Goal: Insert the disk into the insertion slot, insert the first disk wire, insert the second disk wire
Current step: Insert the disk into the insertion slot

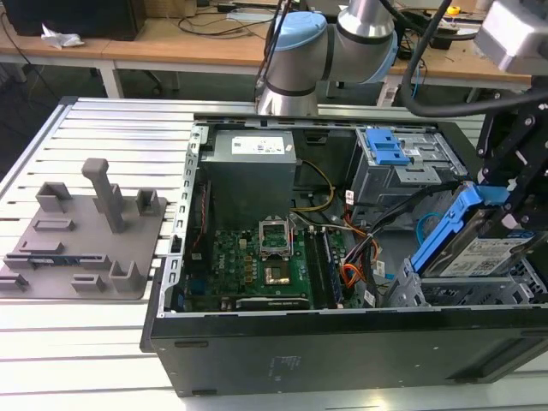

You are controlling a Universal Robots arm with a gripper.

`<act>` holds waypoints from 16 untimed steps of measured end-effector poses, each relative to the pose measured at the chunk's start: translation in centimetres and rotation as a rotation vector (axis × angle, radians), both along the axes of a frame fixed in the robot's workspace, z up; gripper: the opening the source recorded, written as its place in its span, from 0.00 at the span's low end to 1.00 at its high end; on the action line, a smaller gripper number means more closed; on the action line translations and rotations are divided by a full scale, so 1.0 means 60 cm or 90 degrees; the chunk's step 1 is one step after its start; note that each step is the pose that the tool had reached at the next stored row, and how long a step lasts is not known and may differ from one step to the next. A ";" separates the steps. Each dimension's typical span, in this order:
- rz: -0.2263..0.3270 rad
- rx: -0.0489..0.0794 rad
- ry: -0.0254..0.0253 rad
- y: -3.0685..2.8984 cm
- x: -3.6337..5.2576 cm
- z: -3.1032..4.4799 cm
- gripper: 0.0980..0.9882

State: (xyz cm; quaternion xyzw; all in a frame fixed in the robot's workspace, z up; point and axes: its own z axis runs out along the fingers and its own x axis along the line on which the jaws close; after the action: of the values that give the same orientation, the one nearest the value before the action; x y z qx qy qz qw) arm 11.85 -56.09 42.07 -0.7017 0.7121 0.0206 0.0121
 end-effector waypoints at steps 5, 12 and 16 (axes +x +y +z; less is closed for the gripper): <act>0.000 0.000 -0.0001 0.0000 0.000 -0.020 0.30; 0.000 -0.001 0.0000 0.0000 0.000 -0.025 0.59; 0.000 -0.002 0.0000 0.0000 0.000 -0.025 0.59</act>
State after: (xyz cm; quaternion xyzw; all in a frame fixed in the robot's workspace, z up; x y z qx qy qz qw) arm 11.85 -56.09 40.55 -0.7019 0.7119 0.0197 0.0111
